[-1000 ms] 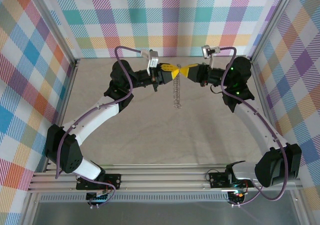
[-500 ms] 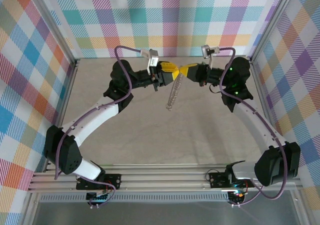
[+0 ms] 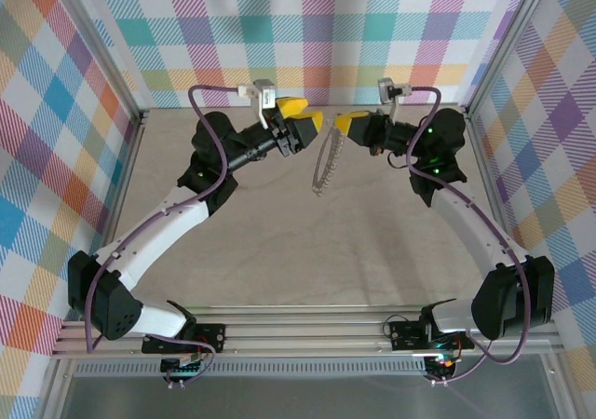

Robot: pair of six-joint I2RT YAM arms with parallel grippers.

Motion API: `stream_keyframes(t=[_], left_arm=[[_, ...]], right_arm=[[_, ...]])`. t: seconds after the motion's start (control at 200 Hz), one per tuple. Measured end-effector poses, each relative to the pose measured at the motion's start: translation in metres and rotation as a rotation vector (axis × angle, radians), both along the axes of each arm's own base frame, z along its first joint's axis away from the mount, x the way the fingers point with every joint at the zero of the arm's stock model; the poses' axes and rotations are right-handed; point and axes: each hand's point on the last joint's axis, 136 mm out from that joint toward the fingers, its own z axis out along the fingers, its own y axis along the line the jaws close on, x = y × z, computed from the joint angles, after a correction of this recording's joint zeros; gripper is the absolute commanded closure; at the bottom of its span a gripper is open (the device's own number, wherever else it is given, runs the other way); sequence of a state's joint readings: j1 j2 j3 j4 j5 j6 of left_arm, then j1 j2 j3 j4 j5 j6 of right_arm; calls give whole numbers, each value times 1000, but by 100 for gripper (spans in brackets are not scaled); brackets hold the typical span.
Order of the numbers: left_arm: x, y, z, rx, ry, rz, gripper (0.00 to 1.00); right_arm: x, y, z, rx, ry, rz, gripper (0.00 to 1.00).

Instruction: Put the keys on the keyring

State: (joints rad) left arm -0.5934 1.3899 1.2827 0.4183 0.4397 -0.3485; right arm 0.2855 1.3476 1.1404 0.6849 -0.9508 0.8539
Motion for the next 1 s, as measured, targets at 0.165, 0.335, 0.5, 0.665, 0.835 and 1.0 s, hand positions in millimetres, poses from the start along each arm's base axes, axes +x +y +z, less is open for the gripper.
stream_keyframes(t=[0.165, 0.335, 0.5, 0.665, 0.835, 1.0], left_arm=[[8, 4, -6, 12, 46, 46, 30], [11, 6, -3, -6, 83, 59, 36], [11, 7, 0, -32, 113, 52, 43], [12, 14, 12, -67, 123, 32, 45], [19, 23, 24, -119, 131, 4, 47], [25, 13, 23, -138, 160, -69, 50]], right_arm=[[-4, -2, 16, 43, -70, -7, 100], [6, -2, 29, 112, -113, -6, 100], [28, 0, 34, 203, -93, 12, 100], [40, 1, 31, 246, -44, 20, 100], [35, 1, 38, 274, -57, 32, 100], [31, 3, 40, 283, -61, 41, 100]])
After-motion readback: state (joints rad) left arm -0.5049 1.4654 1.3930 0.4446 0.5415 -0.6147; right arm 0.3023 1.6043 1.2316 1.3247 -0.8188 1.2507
